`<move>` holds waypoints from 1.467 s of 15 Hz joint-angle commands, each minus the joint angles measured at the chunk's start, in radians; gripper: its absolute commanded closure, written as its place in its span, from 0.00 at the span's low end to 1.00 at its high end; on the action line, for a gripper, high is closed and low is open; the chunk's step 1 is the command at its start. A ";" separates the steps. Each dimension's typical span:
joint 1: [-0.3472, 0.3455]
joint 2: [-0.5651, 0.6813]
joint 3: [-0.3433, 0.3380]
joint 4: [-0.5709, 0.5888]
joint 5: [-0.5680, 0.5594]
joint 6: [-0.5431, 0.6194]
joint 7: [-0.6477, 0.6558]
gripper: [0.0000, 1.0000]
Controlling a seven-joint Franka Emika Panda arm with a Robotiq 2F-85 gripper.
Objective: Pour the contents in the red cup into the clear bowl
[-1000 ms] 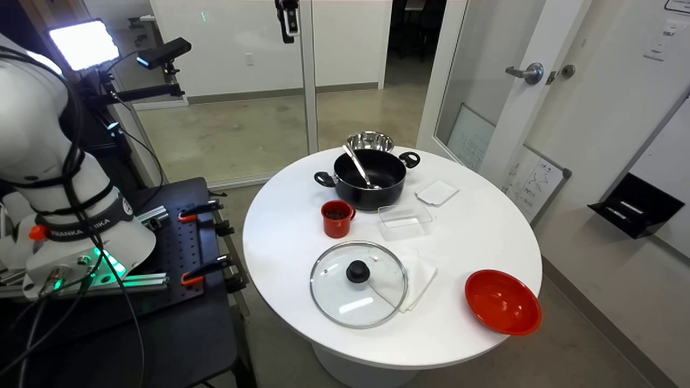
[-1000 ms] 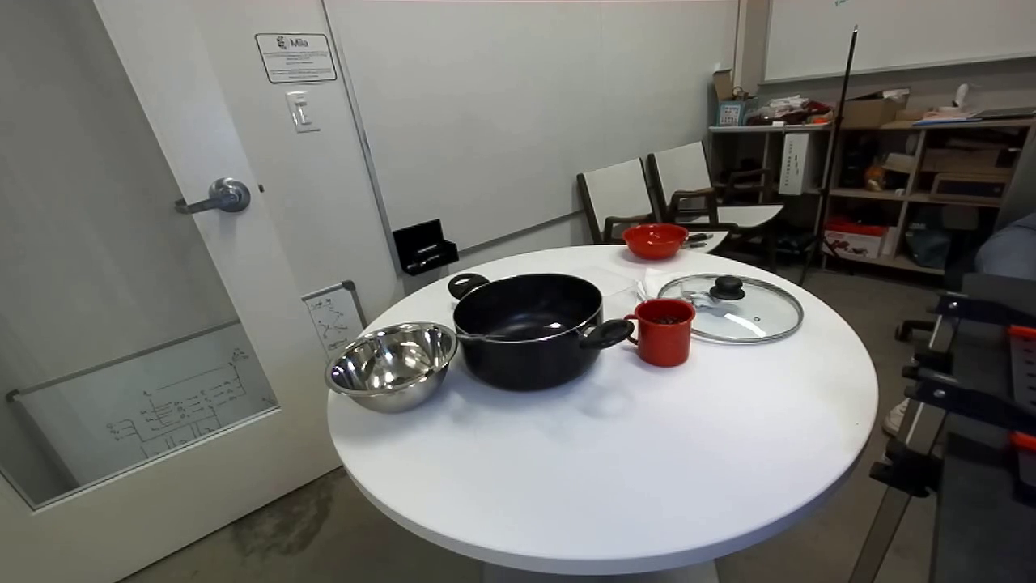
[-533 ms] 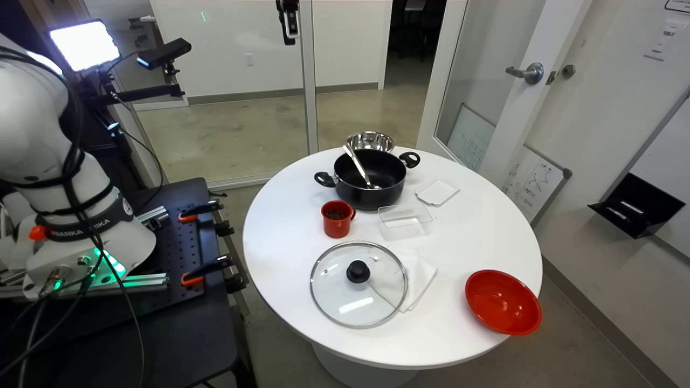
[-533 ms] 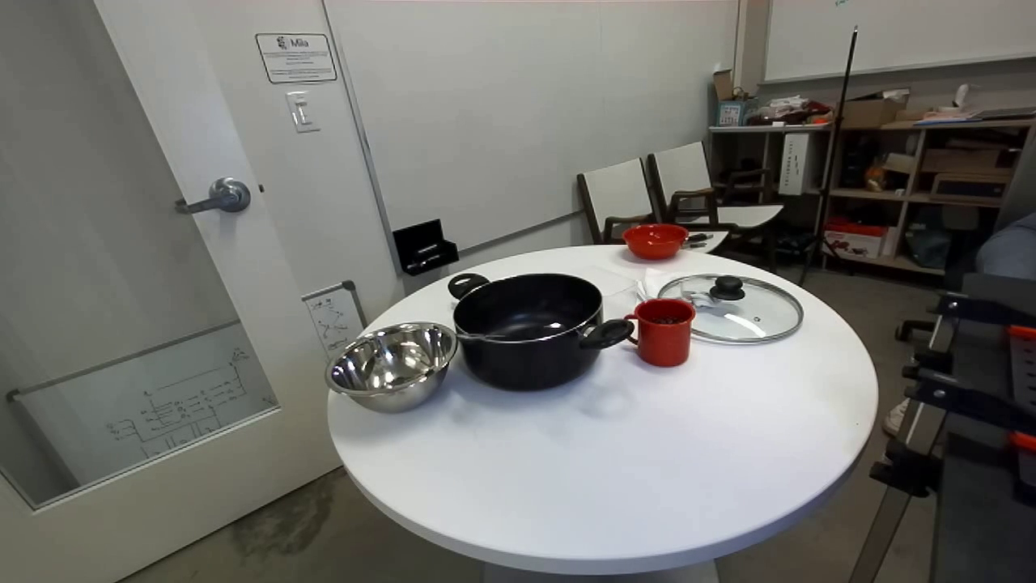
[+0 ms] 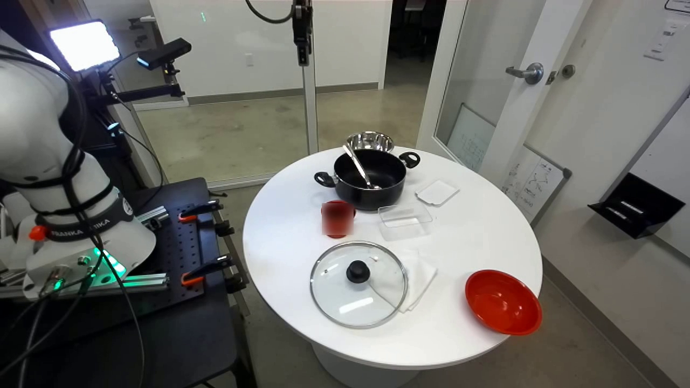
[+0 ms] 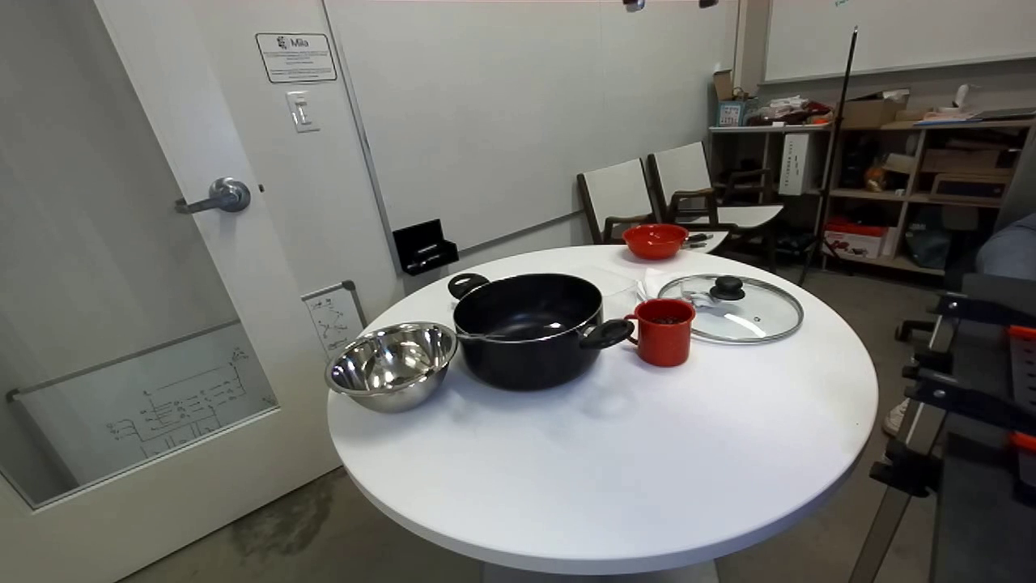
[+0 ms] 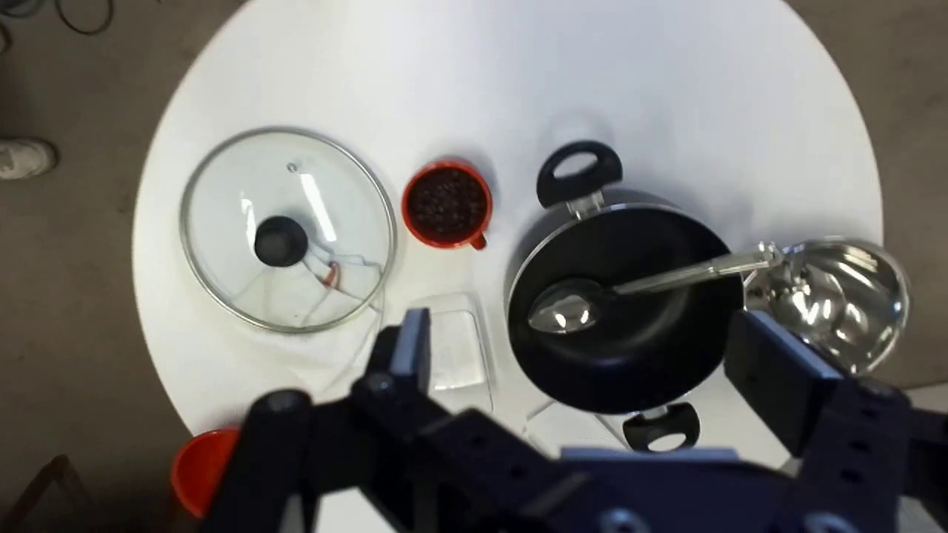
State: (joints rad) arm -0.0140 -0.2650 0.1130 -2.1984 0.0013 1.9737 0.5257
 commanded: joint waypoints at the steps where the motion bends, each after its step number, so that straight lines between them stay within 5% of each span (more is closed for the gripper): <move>1: -0.023 0.023 -0.013 -0.088 -0.010 0.277 0.073 0.00; 5: -0.087 0.077 -0.019 -0.208 -0.109 0.567 0.231 0.00; 10: -0.122 0.139 -0.039 -0.255 -0.190 0.665 0.422 0.00; 15: -0.097 0.203 -0.048 -0.233 -0.162 0.649 0.537 0.00; 22: -0.072 0.307 -0.080 -0.236 -0.348 0.620 0.652 0.00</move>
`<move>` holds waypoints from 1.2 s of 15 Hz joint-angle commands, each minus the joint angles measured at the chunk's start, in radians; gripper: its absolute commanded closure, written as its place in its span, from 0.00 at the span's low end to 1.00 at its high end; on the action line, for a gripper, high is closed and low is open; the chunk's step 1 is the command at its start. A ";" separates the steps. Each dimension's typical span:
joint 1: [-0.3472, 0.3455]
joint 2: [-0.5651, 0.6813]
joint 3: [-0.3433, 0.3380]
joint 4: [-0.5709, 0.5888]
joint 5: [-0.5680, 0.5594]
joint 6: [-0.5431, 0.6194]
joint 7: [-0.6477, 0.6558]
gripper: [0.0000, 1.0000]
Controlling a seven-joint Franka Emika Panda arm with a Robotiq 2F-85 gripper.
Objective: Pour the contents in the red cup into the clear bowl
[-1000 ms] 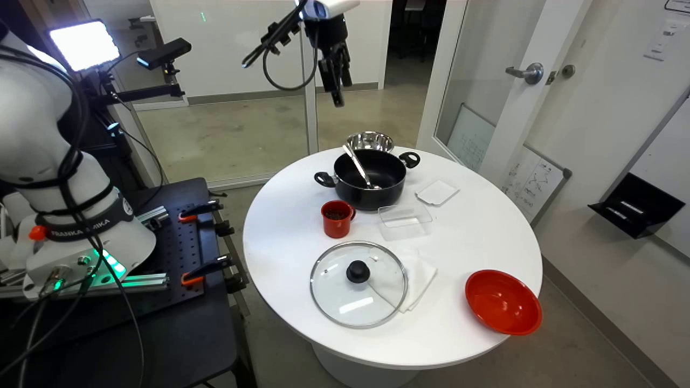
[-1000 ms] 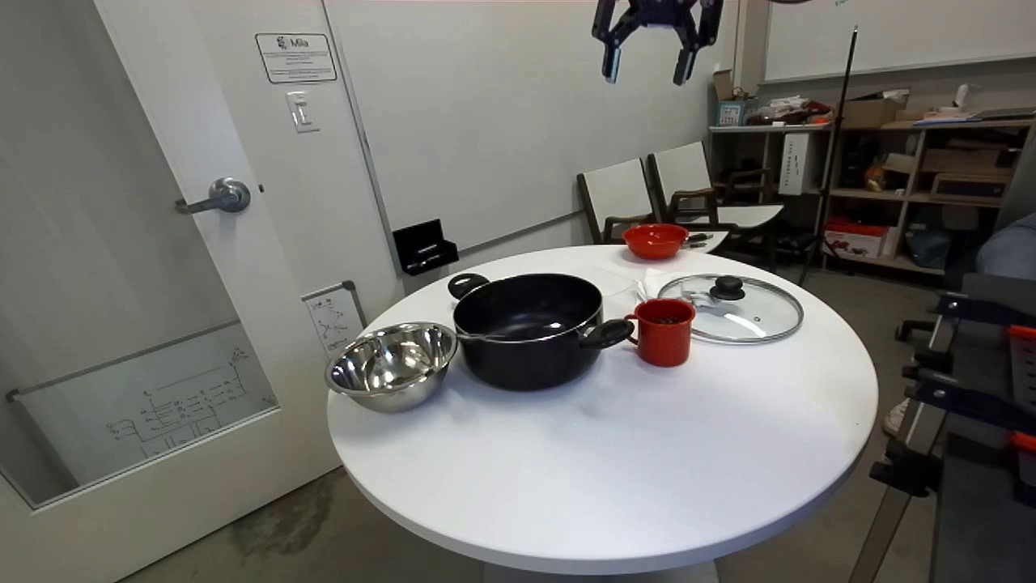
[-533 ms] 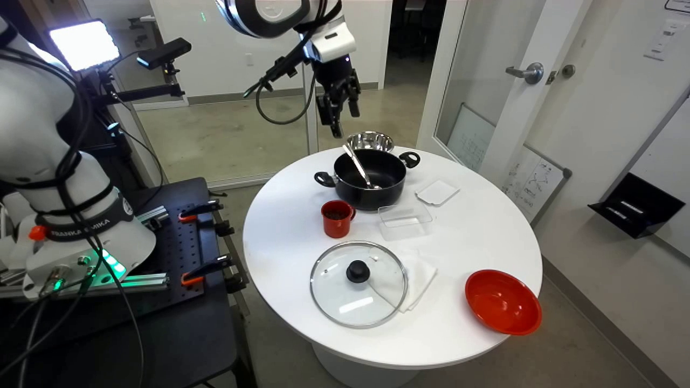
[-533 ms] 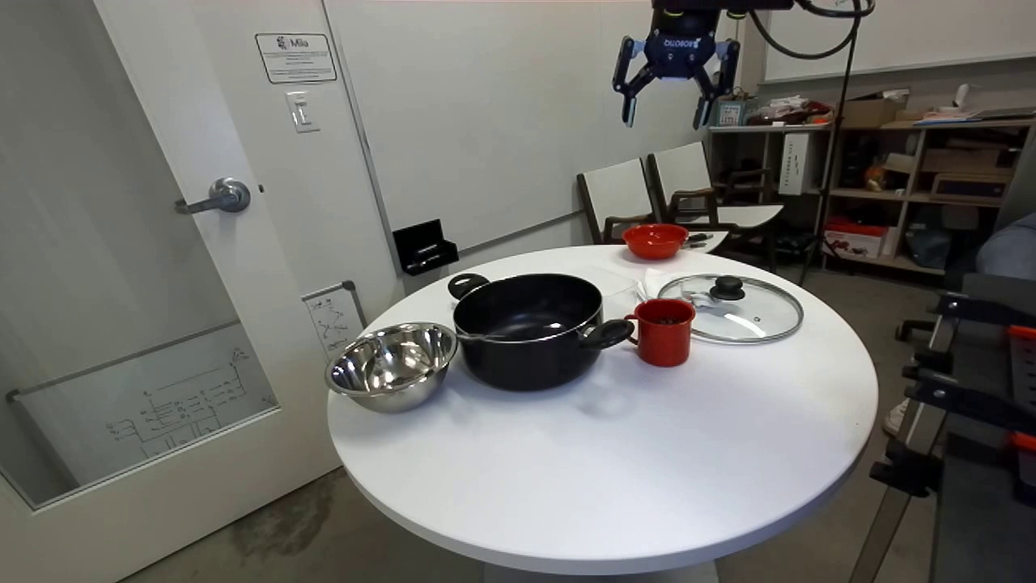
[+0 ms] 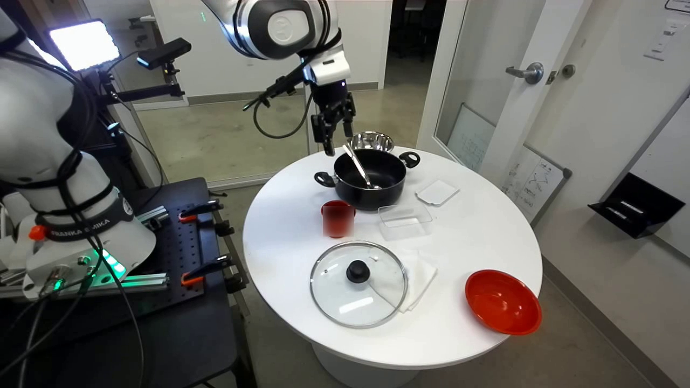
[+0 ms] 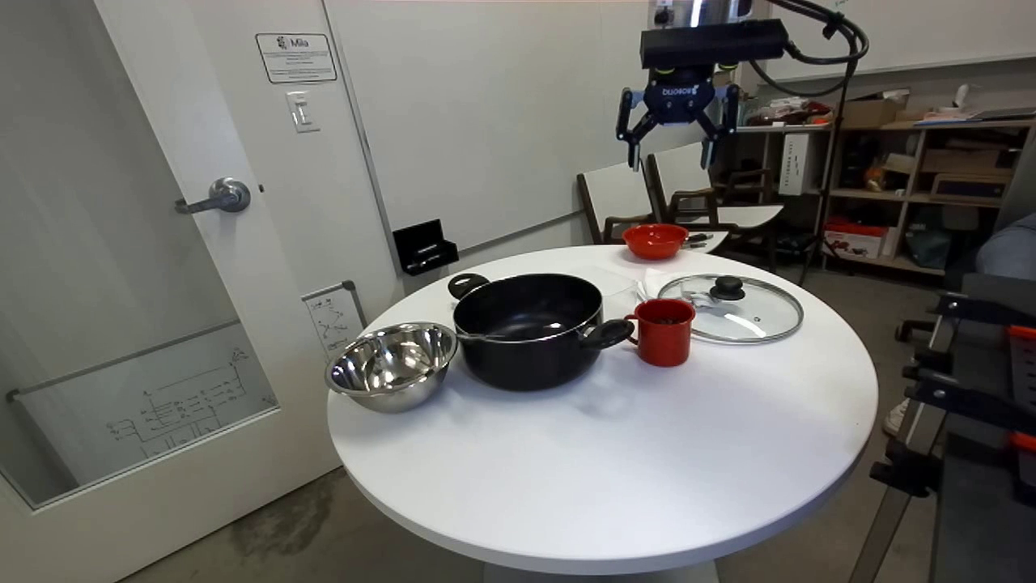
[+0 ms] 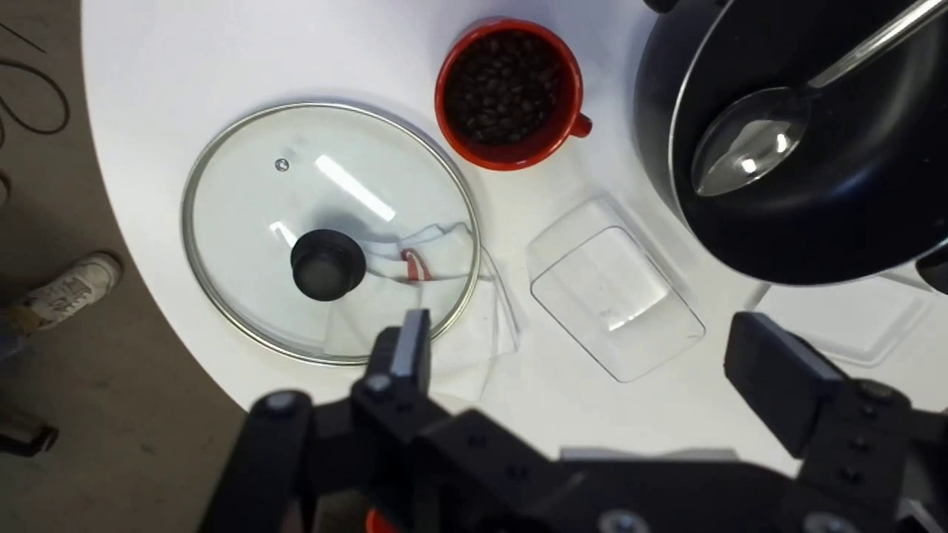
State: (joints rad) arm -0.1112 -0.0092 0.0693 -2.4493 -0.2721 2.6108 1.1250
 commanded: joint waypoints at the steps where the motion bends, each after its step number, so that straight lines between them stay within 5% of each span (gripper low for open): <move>1: 0.030 0.067 -0.048 0.017 -0.070 -0.023 0.052 0.00; 6: 0.037 0.105 -0.097 0.004 0.074 -0.015 -0.016 0.00; 9: 0.036 0.082 -0.073 -0.024 0.296 -0.049 -0.201 0.00; 18: 0.062 0.096 -0.098 -0.011 0.272 -0.067 -0.205 0.00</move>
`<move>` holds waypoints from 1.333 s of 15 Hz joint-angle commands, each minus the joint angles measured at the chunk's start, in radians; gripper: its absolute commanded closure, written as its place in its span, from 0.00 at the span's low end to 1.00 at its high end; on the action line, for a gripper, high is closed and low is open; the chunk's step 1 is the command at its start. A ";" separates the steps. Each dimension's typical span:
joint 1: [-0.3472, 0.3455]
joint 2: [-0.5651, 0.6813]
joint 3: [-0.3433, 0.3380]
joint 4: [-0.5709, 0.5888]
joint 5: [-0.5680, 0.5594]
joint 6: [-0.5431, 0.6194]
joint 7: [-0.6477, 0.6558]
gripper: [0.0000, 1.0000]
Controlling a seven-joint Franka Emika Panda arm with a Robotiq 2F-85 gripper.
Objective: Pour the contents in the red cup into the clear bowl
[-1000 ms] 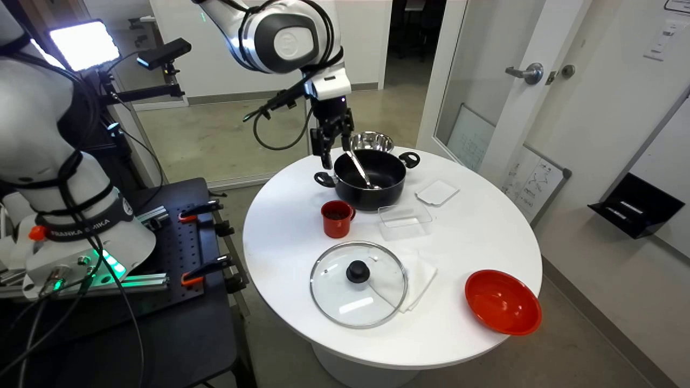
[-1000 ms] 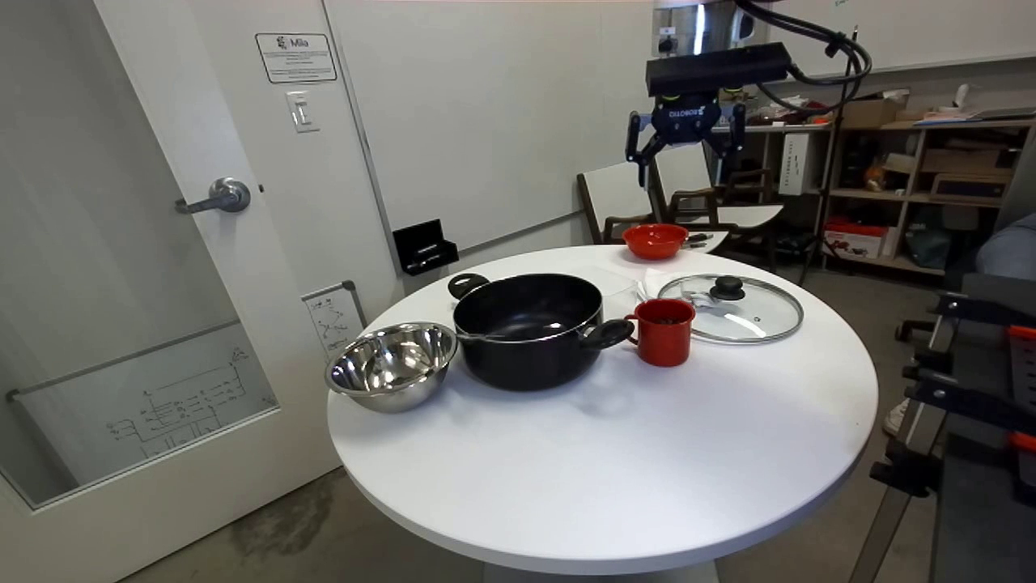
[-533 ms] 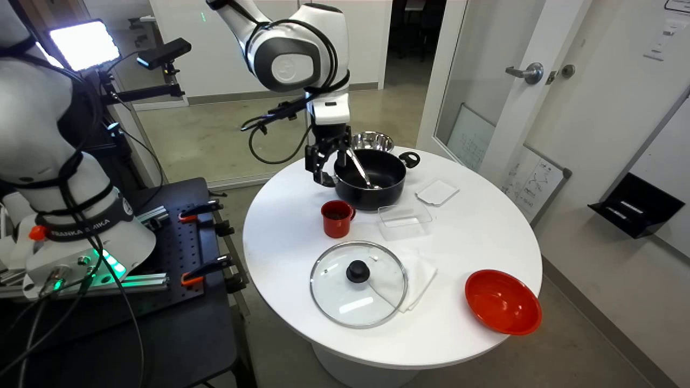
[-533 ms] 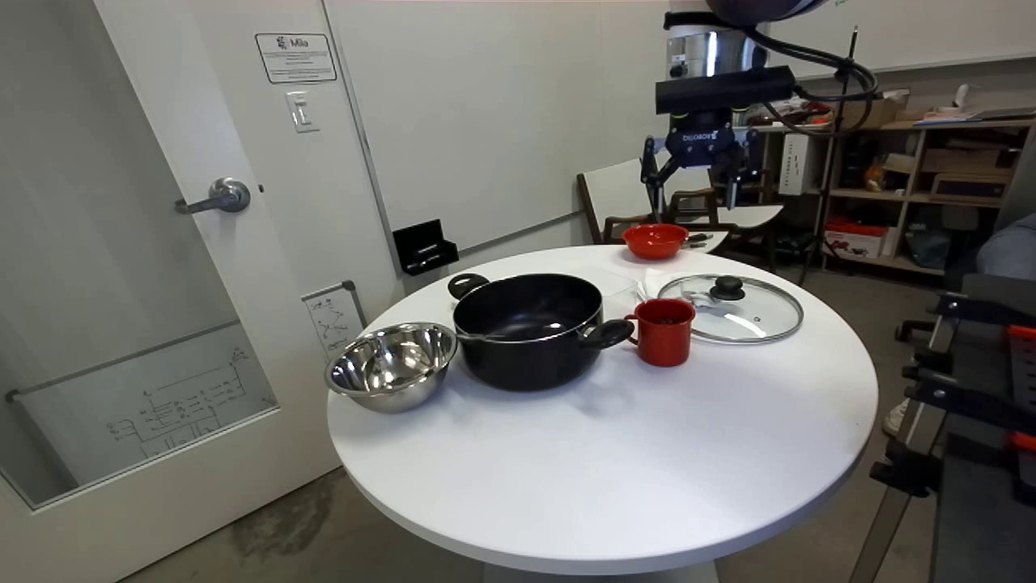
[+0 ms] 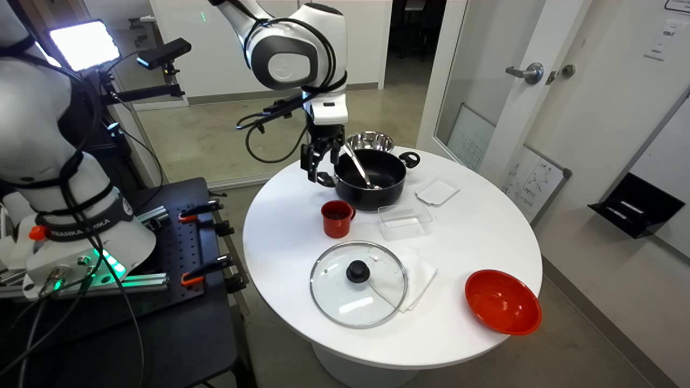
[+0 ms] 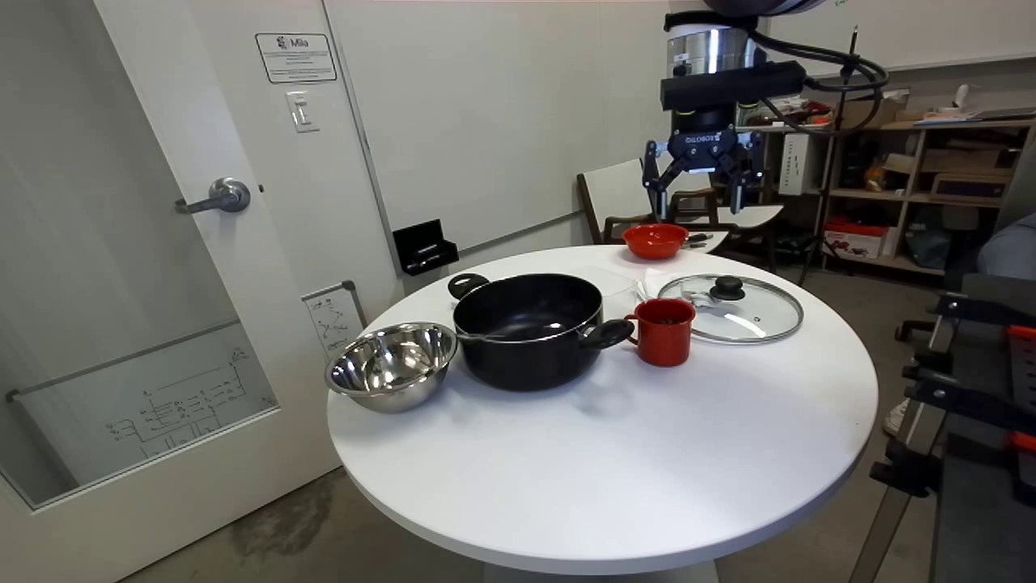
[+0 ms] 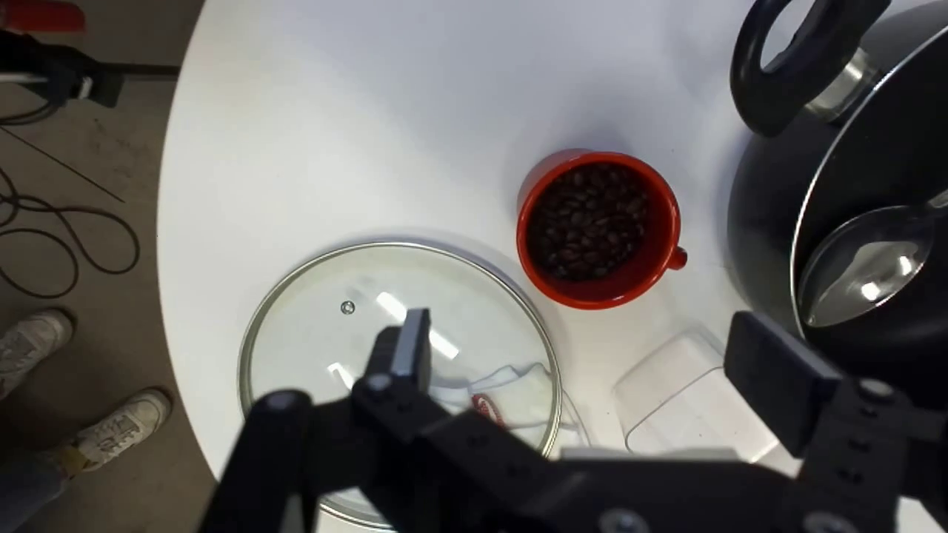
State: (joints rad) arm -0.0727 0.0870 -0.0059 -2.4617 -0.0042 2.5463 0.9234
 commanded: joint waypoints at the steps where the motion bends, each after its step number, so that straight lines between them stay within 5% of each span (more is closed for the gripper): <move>1: 0.023 0.000 -0.023 0.001 0.004 -0.002 -0.003 0.00; 9: 0.046 0.295 -0.087 0.121 -0.108 0.085 -0.110 0.00; 12: -0.032 0.370 -0.032 0.169 0.012 0.102 -0.351 0.00; 13: -0.117 0.377 0.041 0.174 0.034 0.137 -0.423 0.00; 16: -0.232 0.407 0.143 0.212 0.139 0.144 -0.622 0.00; 18: -0.204 0.424 0.107 0.244 0.224 0.105 -0.752 0.00; 20: -0.160 0.433 0.043 0.268 0.178 0.013 -0.792 0.00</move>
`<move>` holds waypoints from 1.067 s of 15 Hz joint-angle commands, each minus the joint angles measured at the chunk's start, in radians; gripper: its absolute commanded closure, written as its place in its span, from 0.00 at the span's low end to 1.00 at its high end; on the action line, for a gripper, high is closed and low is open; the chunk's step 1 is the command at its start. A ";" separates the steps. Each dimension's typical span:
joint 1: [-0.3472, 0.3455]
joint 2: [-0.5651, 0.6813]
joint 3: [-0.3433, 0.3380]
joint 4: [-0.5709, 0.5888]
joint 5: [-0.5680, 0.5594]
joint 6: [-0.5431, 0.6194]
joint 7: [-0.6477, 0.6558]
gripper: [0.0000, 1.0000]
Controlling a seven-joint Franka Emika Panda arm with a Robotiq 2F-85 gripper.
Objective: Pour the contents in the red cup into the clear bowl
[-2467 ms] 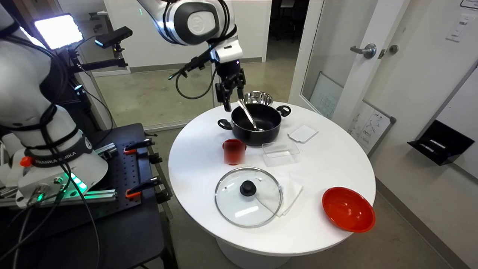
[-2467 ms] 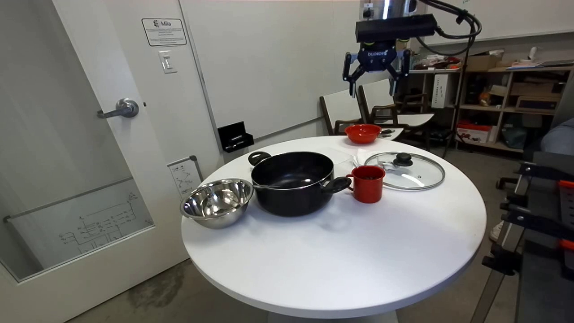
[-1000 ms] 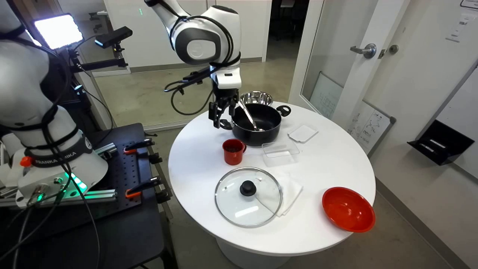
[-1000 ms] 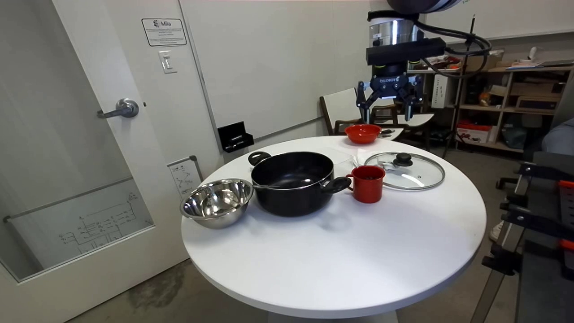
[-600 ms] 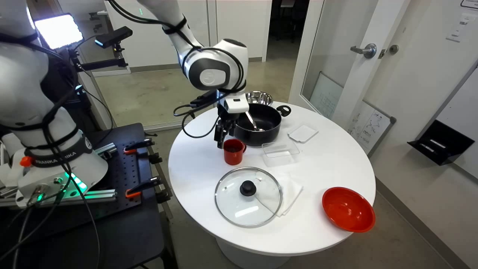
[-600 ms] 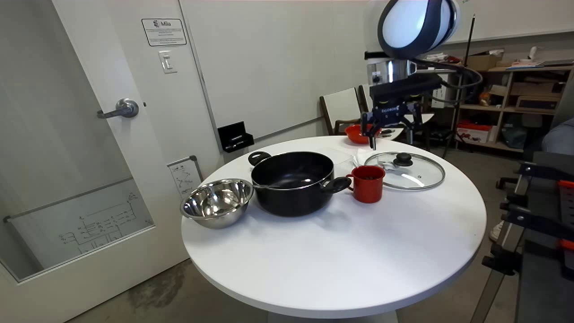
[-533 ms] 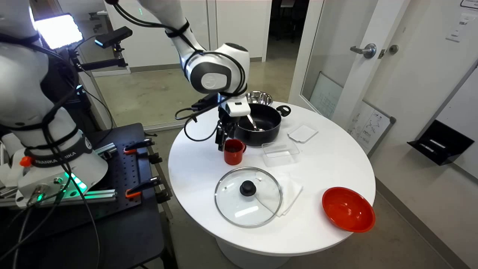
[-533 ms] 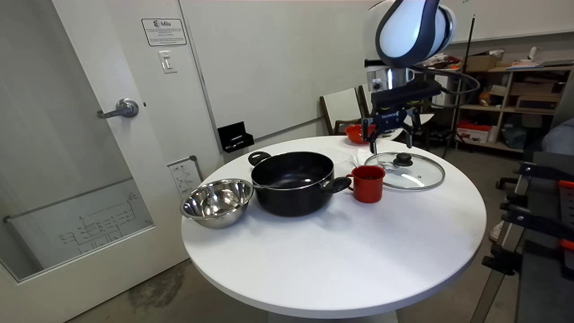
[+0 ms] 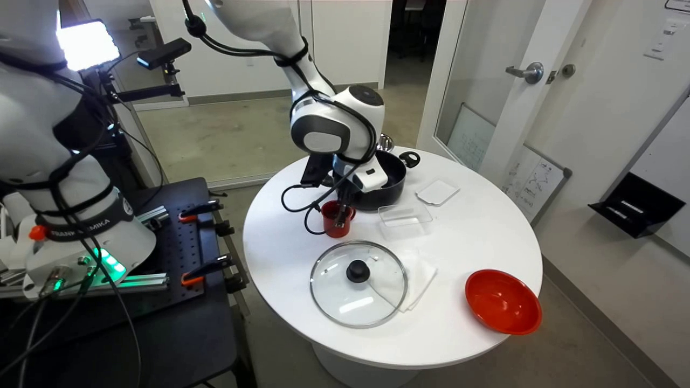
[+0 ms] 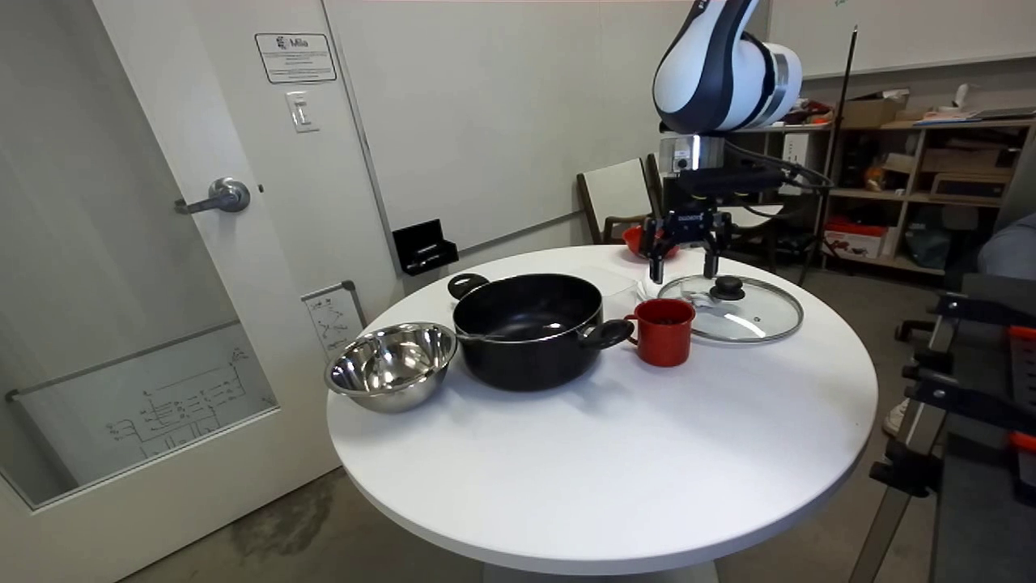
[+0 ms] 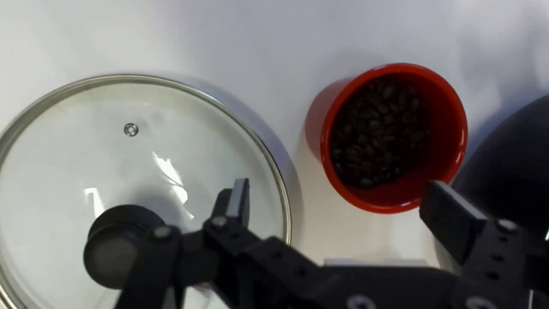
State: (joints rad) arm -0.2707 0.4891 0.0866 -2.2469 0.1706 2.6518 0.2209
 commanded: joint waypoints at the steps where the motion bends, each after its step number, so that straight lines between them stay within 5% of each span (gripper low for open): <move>1: 0.072 0.034 -0.089 0.061 -0.041 -0.131 -0.078 0.00; 3: 0.158 0.031 -0.175 0.054 -0.151 -0.174 -0.017 0.00; 7: 0.210 0.028 -0.196 0.023 -0.240 -0.114 -0.073 0.00; 16: 0.138 0.041 -0.123 0.080 -0.131 -0.143 -0.238 0.00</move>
State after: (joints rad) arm -0.0861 0.5171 -0.0588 -2.2075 -0.0179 2.5293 0.0507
